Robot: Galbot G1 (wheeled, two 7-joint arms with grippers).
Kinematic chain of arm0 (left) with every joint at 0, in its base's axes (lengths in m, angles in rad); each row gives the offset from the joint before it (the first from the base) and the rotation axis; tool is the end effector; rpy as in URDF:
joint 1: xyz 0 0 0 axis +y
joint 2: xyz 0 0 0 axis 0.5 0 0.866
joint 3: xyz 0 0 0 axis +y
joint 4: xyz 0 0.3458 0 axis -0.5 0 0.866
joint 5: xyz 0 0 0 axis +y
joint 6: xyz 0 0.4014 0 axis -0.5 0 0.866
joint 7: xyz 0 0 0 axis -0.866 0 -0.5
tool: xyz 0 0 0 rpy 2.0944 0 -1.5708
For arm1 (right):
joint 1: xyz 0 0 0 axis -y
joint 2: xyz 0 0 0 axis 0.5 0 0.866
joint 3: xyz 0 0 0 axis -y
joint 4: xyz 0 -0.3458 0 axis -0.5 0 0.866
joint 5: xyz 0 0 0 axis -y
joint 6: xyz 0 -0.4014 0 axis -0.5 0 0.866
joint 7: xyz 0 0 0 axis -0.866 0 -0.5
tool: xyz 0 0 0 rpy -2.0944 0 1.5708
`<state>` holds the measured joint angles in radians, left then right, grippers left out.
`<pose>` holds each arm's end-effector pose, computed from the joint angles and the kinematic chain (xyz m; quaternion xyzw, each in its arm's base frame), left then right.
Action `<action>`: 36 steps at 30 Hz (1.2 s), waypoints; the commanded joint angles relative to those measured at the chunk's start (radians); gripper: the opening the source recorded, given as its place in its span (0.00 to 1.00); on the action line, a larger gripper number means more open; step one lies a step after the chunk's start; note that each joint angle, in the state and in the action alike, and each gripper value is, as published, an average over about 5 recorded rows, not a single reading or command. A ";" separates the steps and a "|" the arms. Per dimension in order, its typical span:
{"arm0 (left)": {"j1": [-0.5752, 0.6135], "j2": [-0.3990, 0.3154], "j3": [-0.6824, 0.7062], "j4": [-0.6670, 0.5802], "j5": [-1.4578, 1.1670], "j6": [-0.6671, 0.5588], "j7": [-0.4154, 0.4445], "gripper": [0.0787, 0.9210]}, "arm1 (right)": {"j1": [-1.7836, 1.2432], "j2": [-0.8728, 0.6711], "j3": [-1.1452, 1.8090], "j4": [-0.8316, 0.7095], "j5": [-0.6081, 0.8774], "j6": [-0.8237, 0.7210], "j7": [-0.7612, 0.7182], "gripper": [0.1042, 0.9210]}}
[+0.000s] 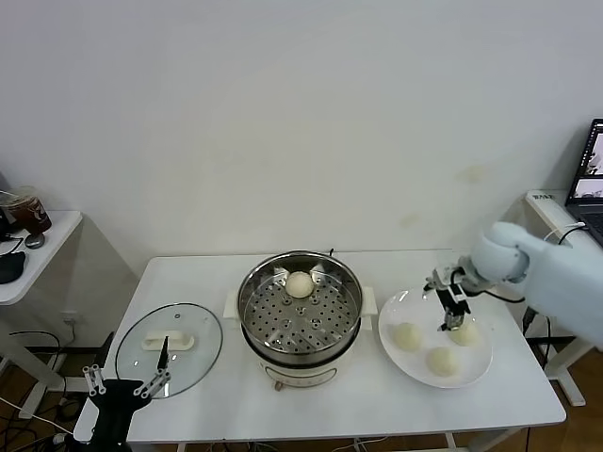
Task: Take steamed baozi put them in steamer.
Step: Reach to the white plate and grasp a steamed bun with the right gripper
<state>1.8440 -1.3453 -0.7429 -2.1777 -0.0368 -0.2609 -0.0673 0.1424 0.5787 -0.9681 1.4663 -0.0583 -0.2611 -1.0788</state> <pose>0.1550 0.0961 -0.2986 -0.0276 0.9889 0.1362 0.0525 0.5178 -0.1069 -0.1735 0.5120 -0.5134 0.5765 0.3767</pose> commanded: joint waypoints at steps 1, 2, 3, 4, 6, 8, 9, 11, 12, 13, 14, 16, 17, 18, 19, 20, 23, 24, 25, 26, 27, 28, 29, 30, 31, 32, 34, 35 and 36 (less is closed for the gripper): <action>-0.001 -0.003 -0.002 0.004 0.002 0.001 -0.001 0.88 | -0.214 0.119 0.127 -0.144 -0.110 0.044 0.031 0.88; -0.002 -0.003 -0.001 0.005 0.002 0.000 -0.001 0.88 | -0.219 0.134 0.134 -0.157 -0.113 0.050 0.038 0.88; -0.002 -0.004 -0.001 0.006 0.003 0.000 -0.001 0.88 | -0.224 0.148 0.142 -0.168 -0.115 0.054 0.043 0.88; -0.001 -0.005 -0.002 0.007 0.004 -0.001 -0.001 0.88 | -0.227 0.161 0.148 -0.178 -0.114 0.057 0.047 0.88; 0.001 -0.006 -0.003 0.007 0.004 -0.002 -0.001 0.88 | -0.234 0.181 0.156 -0.191 -0.114 0.058 0.050 0.88; 0.004 -0.006 -0.006 0.007 0.004 -0.003 -0.002 0.88 | -0.238 0.194 0.157 -0.199 -0.116 0.057 0.051 0.88; 0.005 -0.006 -0.008 0.006 0.004 -0.003 -0.002 0.88 | -0.240 0.200 0.159 -0.204 -0.119 0.056 0.053 0.88; 0.007 -0.007 -0.011 0.005 0.004 -0.004 -0.002 0.88 | -0.245 0.211 0.164 -0.216 -0.125 0.055 0.057 0.88; 0.007 -0.007 -0.013 0.004 0.003 -0.004 -0.002 0.88 | -0.247 0.217 0.167 -0.222 -0.128 0.053 0.060 0.88; 0.007 -0.007 -0.014 0.004 0.003 -0.004 -0.003 0.88 | -0.249 0.222 0.171 -0.228 -0.131 0.052 0.063 0.88; 0.007 -0.007 -0.014 0.004 0.004 -0.004 -0.003 0.88 | -0.251 0.226 0.173 -0.232 -0.134 0.050 0.064 0.88; 0.007 -0.008 -0.014 0.003 0.004 -0.004 -0.003 0.88 | -0.254 0.232 0.175 -0.239 -0.144 0.047 0.064 0.88; 0.007 -0.008 -0.013 0.003 0.004 -0.004 -0.003 0.88 | -0.255 0.233 0.176 -0.240 -0.150 0.044 0.063 0.88; 0.007 -0.009 -0.013 0.003 0.004 -0.005 -0.003 0.88 | -0.255 0.234 0.176 -0.242 -0.154 0.043 0.062 0.88; 0.007 -0.009 -0.013 0.003 0.004 -0.005 -0.003 0.88 | -0.255 0.235 0.177 -0.243 -0.159 0.042 0.062 0.88; 0.008 -0.009 -0.013 0.003 0.004 -0.005 -0.003 0.88 | -0.254 0.235 0.178 -0.243 -0.164 0.040 0.061 0.88; 0.008 -0.010 -0.013 0.003 0.004 -0.005 -0.004 0.88 | -0.247 0.231 0.179 -0.240 -0.173 0.041 0.050 0.87; 0.008 -0.010 -0.013 0.003 0.004 -0.006 -0.004 0.88 | -0.243 0.228 0.177 -0.238 -0.174 0.042 0.044 0.86; 0.008 -0.010 -0.013 0.003 0.004 -0.006 -0.004 0.88 | -0.239 0.226 0.175 -0.236 -0.172 0.044 0.037 0.84; 0.009 -0.009 -0.013 0.002 0.004 -0.006 -0.004 0.88 | -0.235 0.224 0.173 -0.235 -0.169 0.046 0.032 0.82; 0.009 -0.009 -0.014 0.001 0.004 -0.006 -0.004 0.88 | -0.231 0.222 0.171 -0.232 -0.162 0.047 0.027 0.79; 0.010 -0.009 -0.014 -0.001 0.004 -0.006 -0.004 0.88 | -0.226 0.219 0.170 -0.227 -0.156 0.046 0.022 0.76; 0.010 -0.009 -0.015 -0.002 0.003 -0.006 -0.003 0.88 | -0.218 0.214 0.169 -0.221 -0.147 0.045 0.019 0.72; 0.011 -0.008 -0.015 -0.003 0.003 -0.006 -0.003 0.88 | -0.206 0.207 0.167 -0.213 -0.136 0.043 0.016 0.69; 0.011 -0.007 -0.015 -0.004 0.003 -0.006 -0.003 0.88 | -0.188 0.197 0.163 -0.201 -0.123 0.040 0.011 0.65; 0.011 -0.007 -0.015 -0.005 0.003 -0.005 -0.003 0.88 | -0.167 0.184 0.157 -0.187 -0.109 0.037 0.006 0.62; 0.008 -0.005 -0.014 -0.005 0.002 -0.005 -0.003 0.88 | -0.104 0.150 0.139 -0.155 -0.074 0.030 -0.007 0.57; 0.007 -0.005 -0.013 -0.005 0.002 -0.004 -0.003 0.88 | -0.065 0.129 0.127 -0.136 -0.051 0.025 -0.016 0.56; 0.005 -0.004 -0.011 -0.006 0.002 -0.004 -0.002 0.88 | -0.025 0.110 0.112 -0.120 -0.027 0.021 -0.023 0.55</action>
<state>1.8521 -1.3508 -0.7571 -2.1818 -0.0345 -0.2666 -0.0707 -0.0564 0.7699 -0.8130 1.2674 -0.1878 -0.2241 -1.0585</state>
